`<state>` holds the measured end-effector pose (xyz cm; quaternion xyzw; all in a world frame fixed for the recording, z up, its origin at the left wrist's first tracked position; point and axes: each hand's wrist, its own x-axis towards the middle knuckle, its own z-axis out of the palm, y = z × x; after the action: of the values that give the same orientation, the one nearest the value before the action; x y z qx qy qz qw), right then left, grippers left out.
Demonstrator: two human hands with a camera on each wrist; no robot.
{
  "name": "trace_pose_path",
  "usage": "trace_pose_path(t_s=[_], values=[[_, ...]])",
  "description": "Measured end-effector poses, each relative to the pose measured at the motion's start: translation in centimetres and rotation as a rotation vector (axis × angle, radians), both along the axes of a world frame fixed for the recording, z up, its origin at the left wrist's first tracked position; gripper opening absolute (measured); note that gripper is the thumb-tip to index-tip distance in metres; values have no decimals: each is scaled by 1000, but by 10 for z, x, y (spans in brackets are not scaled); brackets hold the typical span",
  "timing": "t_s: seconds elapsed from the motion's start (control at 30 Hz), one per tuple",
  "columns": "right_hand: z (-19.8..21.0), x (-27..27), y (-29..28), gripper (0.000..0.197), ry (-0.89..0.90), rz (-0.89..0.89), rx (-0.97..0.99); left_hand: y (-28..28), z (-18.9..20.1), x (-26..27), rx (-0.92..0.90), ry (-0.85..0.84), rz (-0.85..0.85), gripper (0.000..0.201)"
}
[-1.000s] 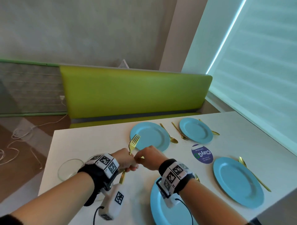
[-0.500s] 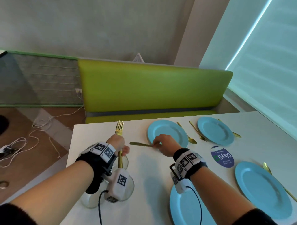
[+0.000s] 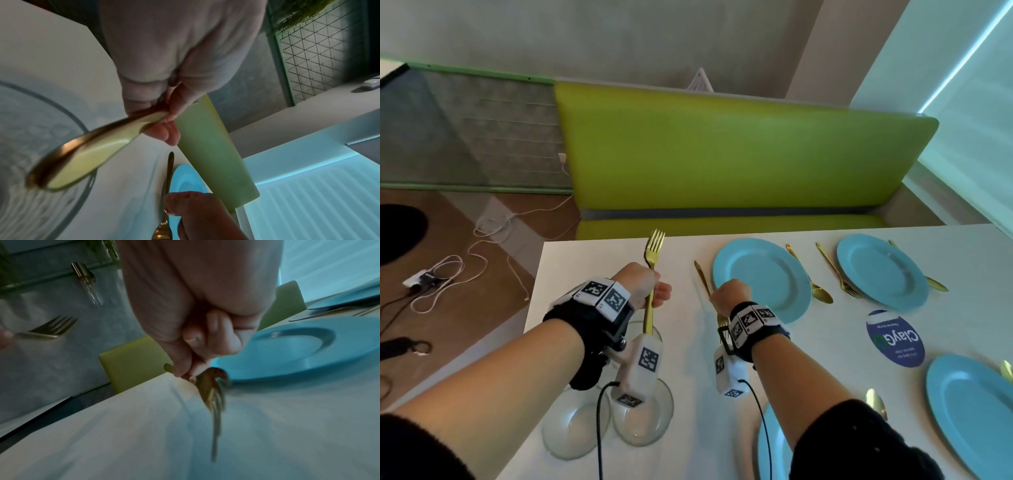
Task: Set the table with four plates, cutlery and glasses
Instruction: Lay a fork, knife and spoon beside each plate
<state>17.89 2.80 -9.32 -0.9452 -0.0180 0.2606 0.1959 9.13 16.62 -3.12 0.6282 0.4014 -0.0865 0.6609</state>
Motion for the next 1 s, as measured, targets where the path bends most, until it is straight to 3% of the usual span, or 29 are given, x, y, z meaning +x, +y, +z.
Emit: trace_pose_path(t_s=[0.03,0.1,0.17,0.23,0.43,0.63,1.0], values=[[-4,1,2,25,27,-67,56,-2,-1,2,-2,1,-5,29],[-12,3,5,12,36,-7,-10,-5,-4,6,-1,-1,-18,27],[-18,7,8,30,5,-9,-61,-7,-6,11,3,-1,-30,21],[-20,4,10,34,1,-99,-12,-9,-8,16,6,3,-32,16],[-29,9,10,17,2,-29,-13,-13,-12,31,29,11,-40,14],[-31,17,14,21,-90,-103,-30,-13,-16,40,38,36,-61,30],[-33,37,11,30,-83,-188,19,-3,-25,47,25,55,-67,22]])
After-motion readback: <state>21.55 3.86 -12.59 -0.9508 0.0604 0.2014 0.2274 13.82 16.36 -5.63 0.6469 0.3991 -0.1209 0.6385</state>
